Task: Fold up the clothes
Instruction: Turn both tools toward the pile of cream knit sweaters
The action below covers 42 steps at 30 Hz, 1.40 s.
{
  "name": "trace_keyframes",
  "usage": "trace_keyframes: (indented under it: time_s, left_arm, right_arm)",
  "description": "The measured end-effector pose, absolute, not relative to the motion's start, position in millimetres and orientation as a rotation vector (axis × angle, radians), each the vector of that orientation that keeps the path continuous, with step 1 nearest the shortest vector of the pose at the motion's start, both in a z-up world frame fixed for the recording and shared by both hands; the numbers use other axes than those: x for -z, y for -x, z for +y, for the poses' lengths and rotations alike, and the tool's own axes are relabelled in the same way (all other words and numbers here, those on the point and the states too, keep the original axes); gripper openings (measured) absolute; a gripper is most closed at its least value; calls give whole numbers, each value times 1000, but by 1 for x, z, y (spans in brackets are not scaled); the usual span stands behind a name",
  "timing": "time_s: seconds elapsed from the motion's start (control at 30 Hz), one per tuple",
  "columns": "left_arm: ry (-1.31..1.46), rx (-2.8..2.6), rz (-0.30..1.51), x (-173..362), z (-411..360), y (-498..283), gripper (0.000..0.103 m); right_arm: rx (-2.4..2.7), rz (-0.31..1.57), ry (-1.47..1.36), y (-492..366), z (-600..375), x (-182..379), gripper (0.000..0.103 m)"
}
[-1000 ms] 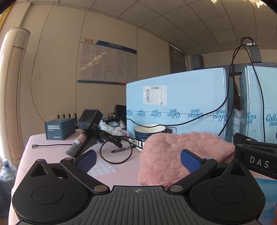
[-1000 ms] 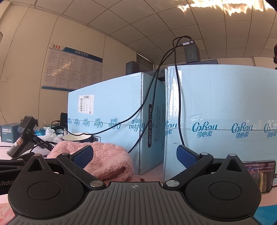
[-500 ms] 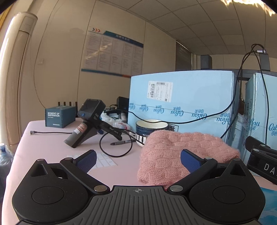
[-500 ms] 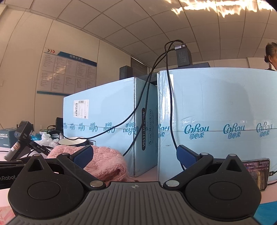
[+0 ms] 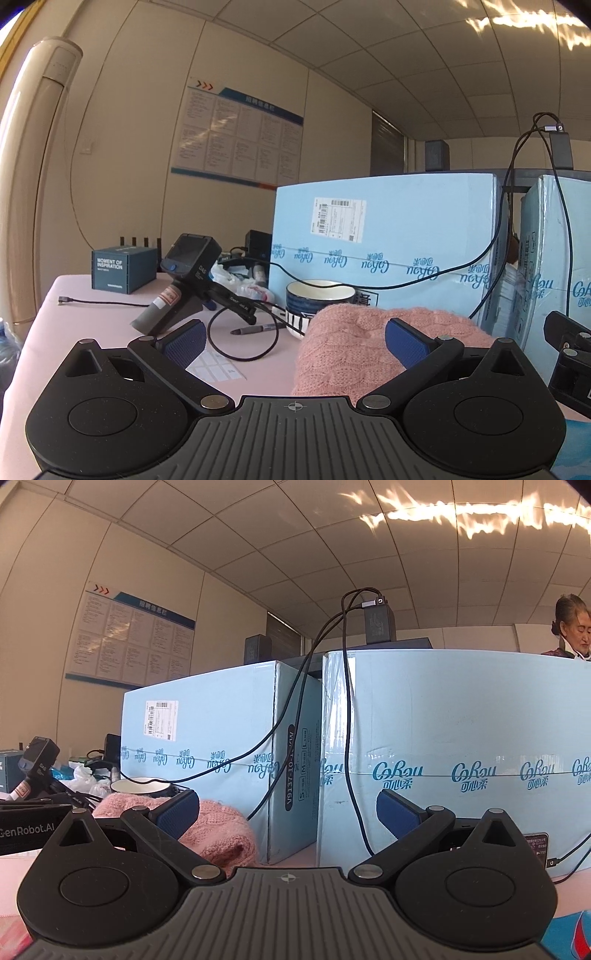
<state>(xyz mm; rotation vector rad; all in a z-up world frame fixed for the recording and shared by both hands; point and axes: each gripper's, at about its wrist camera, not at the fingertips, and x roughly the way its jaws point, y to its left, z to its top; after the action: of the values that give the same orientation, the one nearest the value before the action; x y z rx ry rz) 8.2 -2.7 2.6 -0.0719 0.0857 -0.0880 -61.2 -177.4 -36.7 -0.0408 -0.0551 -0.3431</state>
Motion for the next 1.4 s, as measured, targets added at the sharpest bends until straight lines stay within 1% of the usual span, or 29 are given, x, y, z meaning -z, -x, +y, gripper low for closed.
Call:
trace_keyframes:
  time_s: [0.17, 0.3, 0.43, 0.73, 1.0, 1.07, 1.2, 1.27, 1.4]
  left_arm:
    - [81, 102, 72, -3, -2, -8, 103]
    - [88, 113, 64, -3, -1, -7, 103]
    - [130, 259, 64, -2, 2, -5, 103]
    - [136, 418, -59, -2, -1, 17, 103]
    - [70, 492, -151, -4, -13, 37, 103]
    - [29, 500, -170, -5, -24, 50, 103]
    - [-89, 611, -270, -5, -54, 88, 103]
    - [-94, 695, -261, -8, -69, 103, 103]
    - [-76, 924, -183, -16, -99, 132, 103]
  right_arm:
    - [316, -55, 53, 88, -161, 29, 103]
    - [281, -28, -15, 115, -159, 17, 103]
    - [286, -14, -53, 149, -160, 9, 103]
    - [449, 64, -213, 224, -177, 22, 103]
    - [645, -23, -357, 315, -221, 23, 103]
    - [715, -31, -384, 342, -235, 26, 103]
    - [838, -55, -425, 393, -255, 37, 103]
    - [896, -78, -446, 415, -263, 40, 103]
    - [995, -120, -481, 453, -277, 47, 103]
